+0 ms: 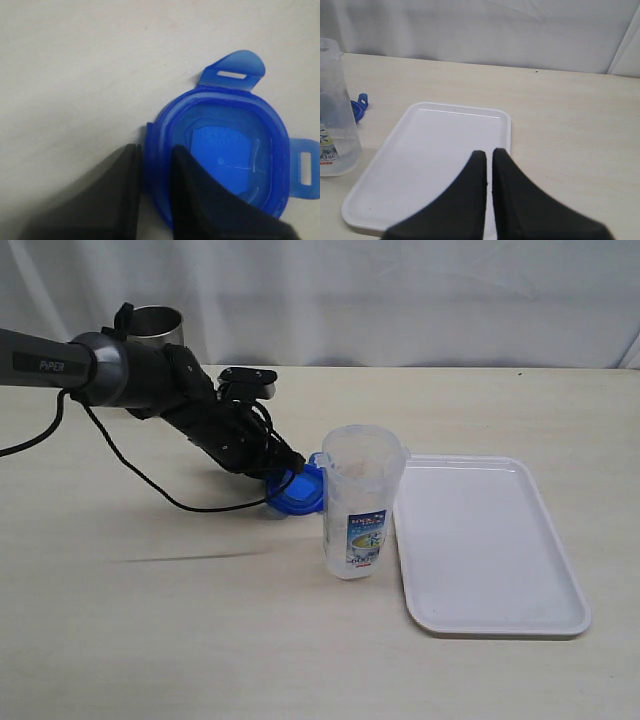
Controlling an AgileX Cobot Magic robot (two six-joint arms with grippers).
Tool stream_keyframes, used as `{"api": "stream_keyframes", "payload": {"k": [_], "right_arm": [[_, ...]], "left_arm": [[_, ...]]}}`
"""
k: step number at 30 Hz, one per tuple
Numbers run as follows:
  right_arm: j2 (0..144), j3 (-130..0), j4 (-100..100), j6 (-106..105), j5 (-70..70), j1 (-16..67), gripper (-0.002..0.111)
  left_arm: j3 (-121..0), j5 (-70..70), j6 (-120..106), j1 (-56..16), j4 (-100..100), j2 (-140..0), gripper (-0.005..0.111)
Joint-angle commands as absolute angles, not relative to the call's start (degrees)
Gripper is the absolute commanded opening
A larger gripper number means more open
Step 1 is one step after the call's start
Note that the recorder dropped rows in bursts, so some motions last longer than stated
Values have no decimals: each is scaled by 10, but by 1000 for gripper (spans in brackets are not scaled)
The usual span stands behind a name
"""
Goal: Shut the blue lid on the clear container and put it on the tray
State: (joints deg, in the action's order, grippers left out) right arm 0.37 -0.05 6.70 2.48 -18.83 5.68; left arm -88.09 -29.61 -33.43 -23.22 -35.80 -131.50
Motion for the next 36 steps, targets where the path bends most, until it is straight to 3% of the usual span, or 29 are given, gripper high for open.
{"api": "stream_keyframes", "payload": {"k": [1, 16, 21, 28, 36], "right_arm": [[0, 0, 66, 21, -183, 55, 4], [0, 0, 66, 21, -183, 55, 4], [0, 0, 66, 21, -183, 55, 4], [0, 0, 66, 21, -183, 55, 4], [0, 0, 66, 21, -183, 55, 4]], "left_arm": [[-881, -313, -338, -233, -338, -1318, 3], [-867, -342, -107, -233, -110, -1242, 0], [-736, -259, 101, -232, 66, -1176, 0], [-529, -45, 258, -232, 78, -1104, 0], [-515, -84, 257, -232, 78, -1102, 0]]}}
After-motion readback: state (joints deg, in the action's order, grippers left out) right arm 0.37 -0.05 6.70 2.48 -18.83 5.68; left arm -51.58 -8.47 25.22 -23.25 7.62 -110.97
